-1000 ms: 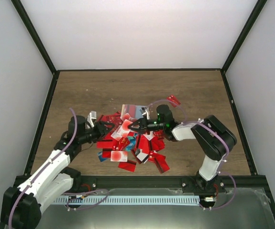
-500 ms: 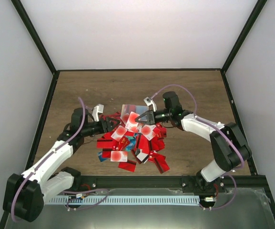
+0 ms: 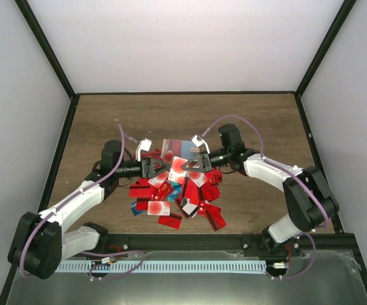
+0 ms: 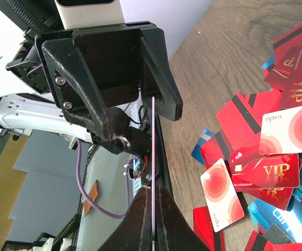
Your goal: Put the credit cards into the card holder
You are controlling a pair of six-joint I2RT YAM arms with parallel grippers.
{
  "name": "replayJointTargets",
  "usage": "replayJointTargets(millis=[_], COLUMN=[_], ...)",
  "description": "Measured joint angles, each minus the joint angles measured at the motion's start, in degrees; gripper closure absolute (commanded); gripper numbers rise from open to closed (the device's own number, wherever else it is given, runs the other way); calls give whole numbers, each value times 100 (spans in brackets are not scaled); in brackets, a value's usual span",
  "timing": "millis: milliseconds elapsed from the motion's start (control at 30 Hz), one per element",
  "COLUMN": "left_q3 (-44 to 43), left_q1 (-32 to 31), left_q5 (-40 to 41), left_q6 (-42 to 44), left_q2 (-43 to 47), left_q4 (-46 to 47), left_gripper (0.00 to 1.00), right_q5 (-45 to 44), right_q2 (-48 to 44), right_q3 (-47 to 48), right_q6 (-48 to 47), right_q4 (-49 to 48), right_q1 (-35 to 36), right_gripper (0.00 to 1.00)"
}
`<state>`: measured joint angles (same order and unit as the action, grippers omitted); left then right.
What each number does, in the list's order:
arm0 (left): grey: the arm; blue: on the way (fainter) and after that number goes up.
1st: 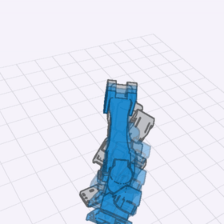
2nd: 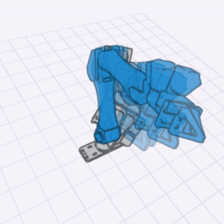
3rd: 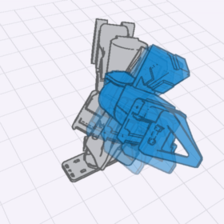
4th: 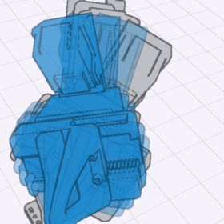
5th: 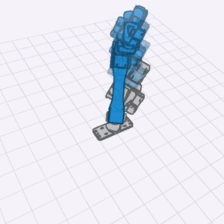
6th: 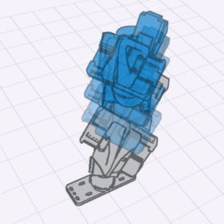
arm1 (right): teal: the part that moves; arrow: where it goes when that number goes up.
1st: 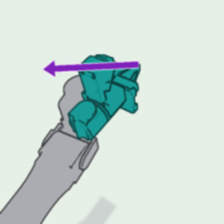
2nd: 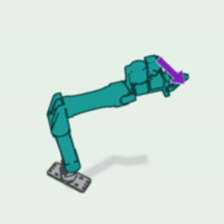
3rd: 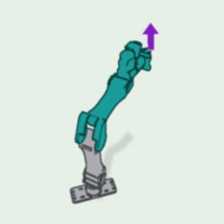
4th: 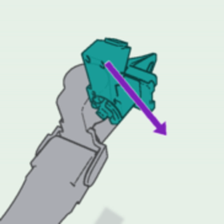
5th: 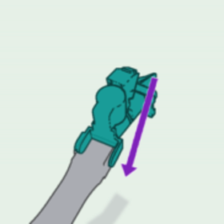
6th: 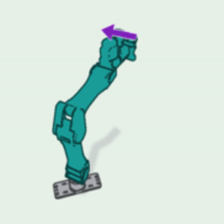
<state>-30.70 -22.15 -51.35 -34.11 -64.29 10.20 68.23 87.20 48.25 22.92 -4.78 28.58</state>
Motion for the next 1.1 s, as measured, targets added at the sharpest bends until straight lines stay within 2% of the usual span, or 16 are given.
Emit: replayJointTargets(millis=[200,433,600,667,700,767,833,933,1100], left_q3=[0,0,0,0,-2,-4,-7,-9,-269], left_q1=[-210,-404,-474,-505,-509,-529,-544,-560,-557], left_q5=[-184,-177,-133,-131,-138,-133,-85,186,815], left_q6=[-116,-149,-164,-142,-160,-164,-184,-221,-295], left_q2=[-59,-219,-295,-295,-295,-304,-343,-476,-817], left_q4=[254,363,363,396,413,476,520,507,376], left_gripper=[66,72,95,96,96,96,96,96,96], right_q5=[109,221,271,251,249,225,111,-313,-1233], right_q2=[-9,-31,-70,-70,-70,-68,-63,-42,181], right_q3=[0,0,0,0,0,0,11,162,402], right_q6=[2,7,7,7,7,2,33,2,175], right_q4=[-2,-44,-44,-24,-15,7,55,234,345], right_q1=[0,0,0,0,0,0,0,-9,-229], right_gripper=[99,99,99,99,93,72,55,47,45])
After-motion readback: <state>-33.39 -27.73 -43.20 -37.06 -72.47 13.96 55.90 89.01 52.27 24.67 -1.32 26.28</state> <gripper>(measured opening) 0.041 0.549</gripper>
